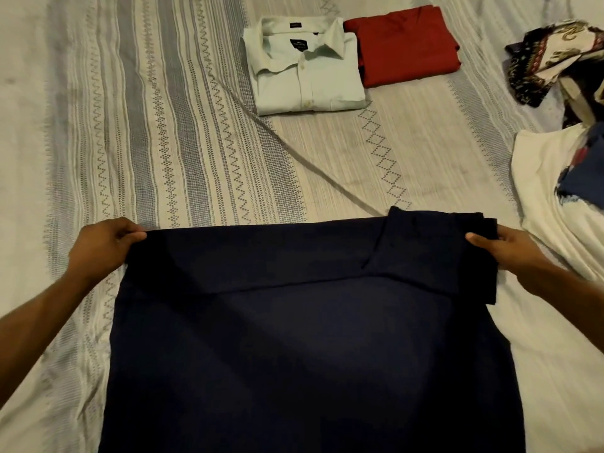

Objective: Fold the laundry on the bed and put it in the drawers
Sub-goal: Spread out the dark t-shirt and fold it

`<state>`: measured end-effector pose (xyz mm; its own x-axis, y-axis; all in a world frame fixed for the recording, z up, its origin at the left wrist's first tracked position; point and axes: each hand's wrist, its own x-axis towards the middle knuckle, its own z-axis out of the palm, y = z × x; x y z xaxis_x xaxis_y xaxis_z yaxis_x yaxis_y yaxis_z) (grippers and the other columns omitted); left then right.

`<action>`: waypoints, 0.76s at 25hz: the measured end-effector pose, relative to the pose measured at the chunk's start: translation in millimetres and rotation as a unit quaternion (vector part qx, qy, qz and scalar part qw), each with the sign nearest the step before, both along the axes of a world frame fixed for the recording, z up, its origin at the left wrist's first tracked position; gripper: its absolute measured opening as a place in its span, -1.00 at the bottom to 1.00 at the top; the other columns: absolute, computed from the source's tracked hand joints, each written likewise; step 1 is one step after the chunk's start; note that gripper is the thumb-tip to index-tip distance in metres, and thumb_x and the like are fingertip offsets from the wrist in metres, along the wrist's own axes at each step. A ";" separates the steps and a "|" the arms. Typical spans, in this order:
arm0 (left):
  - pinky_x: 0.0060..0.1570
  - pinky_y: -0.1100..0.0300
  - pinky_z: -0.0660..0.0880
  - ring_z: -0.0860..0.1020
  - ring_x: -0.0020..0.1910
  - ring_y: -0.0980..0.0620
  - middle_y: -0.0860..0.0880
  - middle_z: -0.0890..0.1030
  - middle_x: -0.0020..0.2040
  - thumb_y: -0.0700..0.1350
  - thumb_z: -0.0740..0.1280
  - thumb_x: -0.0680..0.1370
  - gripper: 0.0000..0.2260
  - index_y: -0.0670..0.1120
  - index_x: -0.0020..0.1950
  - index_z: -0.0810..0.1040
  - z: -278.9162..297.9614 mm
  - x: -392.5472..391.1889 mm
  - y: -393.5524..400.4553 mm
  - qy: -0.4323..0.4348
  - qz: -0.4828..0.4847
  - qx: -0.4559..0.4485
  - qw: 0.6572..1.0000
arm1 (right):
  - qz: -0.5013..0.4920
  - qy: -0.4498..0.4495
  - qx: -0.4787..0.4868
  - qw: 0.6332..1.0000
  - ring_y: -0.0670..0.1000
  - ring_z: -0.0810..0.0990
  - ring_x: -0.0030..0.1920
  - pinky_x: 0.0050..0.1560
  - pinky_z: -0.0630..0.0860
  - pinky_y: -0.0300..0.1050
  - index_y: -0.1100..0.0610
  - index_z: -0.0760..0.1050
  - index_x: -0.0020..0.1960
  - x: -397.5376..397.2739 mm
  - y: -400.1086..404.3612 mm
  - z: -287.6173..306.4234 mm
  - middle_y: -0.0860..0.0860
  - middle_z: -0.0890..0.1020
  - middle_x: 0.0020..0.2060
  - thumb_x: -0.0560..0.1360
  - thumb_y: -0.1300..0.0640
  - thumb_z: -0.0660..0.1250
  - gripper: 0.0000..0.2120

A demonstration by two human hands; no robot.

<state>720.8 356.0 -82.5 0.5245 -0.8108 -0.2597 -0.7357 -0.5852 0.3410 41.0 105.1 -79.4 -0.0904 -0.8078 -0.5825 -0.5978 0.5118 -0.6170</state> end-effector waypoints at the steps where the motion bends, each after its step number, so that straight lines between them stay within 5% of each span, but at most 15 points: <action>1: 0.02 -0.07 0.53 0.63 0.04 -0.18 -0.08 0.69 0.02 -0.02 0.43 0.62 -0.94 0.02 0.04 0.65 -4.0 -5.5 -1.5 -0.017 0.015 -0.007 1.000 | -0.006 0.040 -0.005 0.999 0.13 0.62 0.17 0.21 0.56 0.10 0.08 0.52 0.41 5.9 -0.4 0.0 0.12 0.64 0.27 0.40 -0.17 0.56 -0.34; 4: 0.13 -0.25 0.44 0.48 0.18 -0.32 -0.24 0.55 0.16 -0.05 0.36 0.65 -0.79 -0.10 0.24 0.53 -4.9 -50.1 -6.5 -0.107 0.017 -0.076 0.991 | 0.050 0.257 -0.197 0.945 0.30 0.48 0.27 0.22 0.46 0.29 0.18 0.35 0.42 24.4 12.9 11.6 0.25 0.48 0.32 0.47 -0.27 0.44 -0.27; 6: 0.16 -0.16 0.44 0.50 0.17 -0.23 -0.15 0.57 0.16 0.06 0.30 0.67 -0.73 -0.10 0.24 0.54 7.6 -108.2 -11.2 -0.095 -0.126 -0.130 0.979 | 0.275 0.289 -0.375 0.837 0.29 0.48 0.18 0.14 0.43 0.27 0.18 0.41 0.37 45.4 48.6 23.4 0.21 0.50 0.21 0.52 -0.19 0.38 -0.41; 9: 0.10 0.01 0.48 0.55 0.11 -0.05 0.04 0.61 0.19 0.18 0.30 0.62 -0.66 0.01 0.29 0.57 4.4 -209.8 -17.5 -0.018 -0.354 -0.123 0.927 | 0.564 0.296 -0.391 0.664 0.19 0.55 -0.01 -0.04 0.44 0.15 0.15 0.50 0.33 83.7 117.6 10.6 0.12 0.58 0.07 0.48 -0.12 0.40 -0.48; 14: 0.15 0.08 0.44 0.49 0.21 0.02 0.08 0.55 0.29 0.20 0.36 0.59 -0.50 0.06 0.49 0.45 -21.7 -348.0 -61.7 0.030 -0.313 -0.080 0.946 | 0.484 0.381 -0.349 0.706 0.17 0.58 -0.27 -0.18 0.49 0.14 0.22 0.54 0.18 112.1 134.2 -26.4 0.12 0.60 -0.20 0.41 0.17 0.54 -0.61; 19: -0.03 0.06 0.40 0.54 -0.02 0.04 0.09 0.65 -0.05 0.05 0.48 0.54 -0.82 0.05 0.10 0.65 -25.3 -384.8 -93.3 -0.034 -0.291 -0.145 0.945 | 0.475 0.373 -0.373 0.704 0.15 0.57 -0.37 -0.33 0.47 0.06 0.21 0.54 0.07 103.4 117.3 -24.3 0.12 0.58 -0.25 0.43 0.21 0.50 -0.75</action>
